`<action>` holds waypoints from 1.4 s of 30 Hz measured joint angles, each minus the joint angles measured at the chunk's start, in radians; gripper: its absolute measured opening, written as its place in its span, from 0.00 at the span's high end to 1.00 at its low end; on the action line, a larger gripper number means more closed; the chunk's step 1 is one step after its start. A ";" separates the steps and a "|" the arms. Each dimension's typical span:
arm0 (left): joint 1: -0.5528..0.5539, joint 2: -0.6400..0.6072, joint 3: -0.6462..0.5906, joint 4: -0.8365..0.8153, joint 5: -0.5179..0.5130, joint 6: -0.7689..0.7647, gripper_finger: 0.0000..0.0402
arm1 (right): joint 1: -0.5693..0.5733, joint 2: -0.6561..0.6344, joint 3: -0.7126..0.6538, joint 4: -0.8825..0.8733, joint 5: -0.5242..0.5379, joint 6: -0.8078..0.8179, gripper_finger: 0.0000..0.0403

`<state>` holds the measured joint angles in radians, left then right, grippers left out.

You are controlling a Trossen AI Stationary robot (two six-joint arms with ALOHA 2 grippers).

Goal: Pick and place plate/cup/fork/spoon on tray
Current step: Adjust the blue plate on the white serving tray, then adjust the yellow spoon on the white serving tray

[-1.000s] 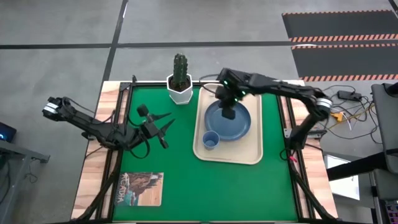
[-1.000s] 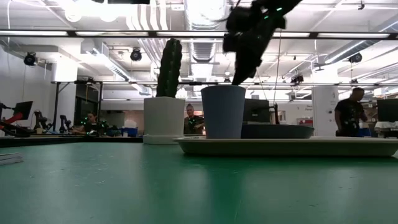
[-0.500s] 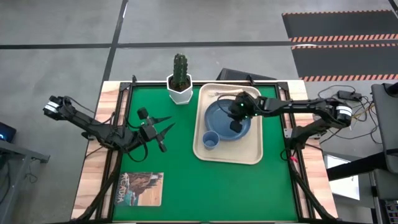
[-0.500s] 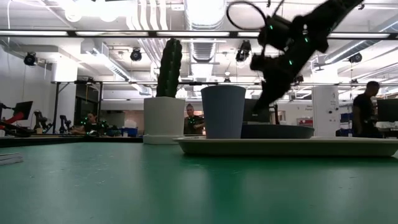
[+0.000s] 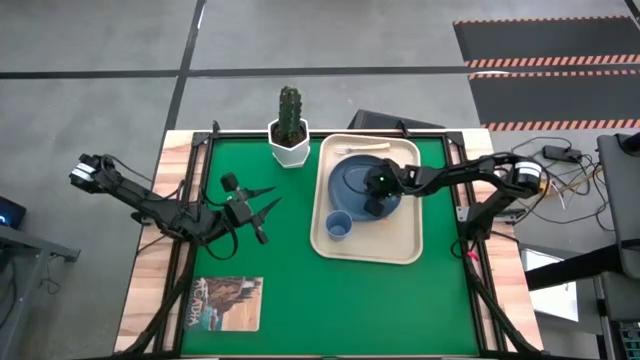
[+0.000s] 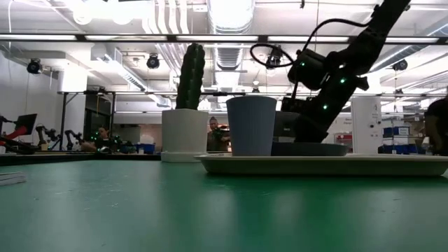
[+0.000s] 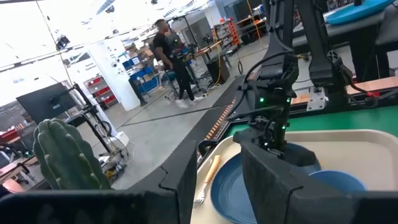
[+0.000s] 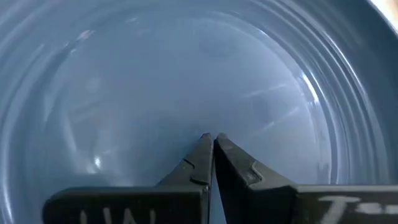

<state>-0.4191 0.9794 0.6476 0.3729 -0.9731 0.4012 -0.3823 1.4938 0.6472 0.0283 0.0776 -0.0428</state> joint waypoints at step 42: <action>-0.089 -0.056 -0.019 -0.456 0.060 -0.578 0.74 | 0.561 -0.507 -0.335 0.104 0.081 0.227 0.98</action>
<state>-0.5076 0.9232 0.6289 -0.0833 -0.9134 -0.1767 0.1791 0.9863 0.3121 0.1319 0.1582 0.1845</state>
